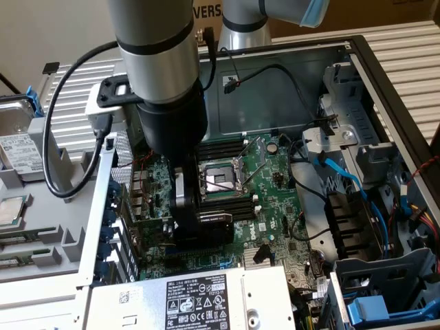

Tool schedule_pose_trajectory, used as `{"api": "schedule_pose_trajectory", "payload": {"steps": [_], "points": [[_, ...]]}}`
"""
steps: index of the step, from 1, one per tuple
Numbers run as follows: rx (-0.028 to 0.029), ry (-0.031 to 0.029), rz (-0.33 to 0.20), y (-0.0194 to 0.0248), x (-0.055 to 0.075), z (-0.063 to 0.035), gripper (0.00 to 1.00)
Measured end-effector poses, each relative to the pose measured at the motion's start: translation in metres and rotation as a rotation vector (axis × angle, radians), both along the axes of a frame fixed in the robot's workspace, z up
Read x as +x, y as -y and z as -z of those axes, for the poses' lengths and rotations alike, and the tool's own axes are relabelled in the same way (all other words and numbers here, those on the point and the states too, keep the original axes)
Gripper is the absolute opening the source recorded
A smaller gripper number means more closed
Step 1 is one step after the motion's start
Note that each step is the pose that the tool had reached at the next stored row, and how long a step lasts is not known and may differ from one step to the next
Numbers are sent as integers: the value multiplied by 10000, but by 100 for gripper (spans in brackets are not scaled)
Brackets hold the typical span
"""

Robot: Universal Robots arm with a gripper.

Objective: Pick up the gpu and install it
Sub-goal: 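Insert the gpu into the slot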

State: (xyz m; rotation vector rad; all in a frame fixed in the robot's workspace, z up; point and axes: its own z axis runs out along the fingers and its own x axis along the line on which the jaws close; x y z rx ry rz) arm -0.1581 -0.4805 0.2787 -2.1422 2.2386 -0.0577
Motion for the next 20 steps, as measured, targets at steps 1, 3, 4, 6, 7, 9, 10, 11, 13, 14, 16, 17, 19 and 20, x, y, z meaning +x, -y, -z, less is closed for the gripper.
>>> {"api": "schedule_pose_trajectory", "payload": {"steps": [1,3,4,6,7,9,10,11,13,14,16,17,19,20], "points": [[-2,0,0,0,0,-28,47],[-15,0,-1,0,0,-89,47],[-24,-1,-2,0,1,-119,47],[-29,0,0,0,0,-174,47],[-35,0,0,0,0,-192,47],[-60,1,0,0,0,-201,47],[-61,1,0,0,0,-201,47],[-61,1,0,0,0,-201,47],[-63,0,0,0,0,-201,47],[-62,0,0,0,0,-201,47],[-63,0,0,0,0,-202,47],[-63,0,0,0,0,-202,47],[-62,1,-1,0,0,-201,47],[-63,0,0,0,0,-202,47]]}}
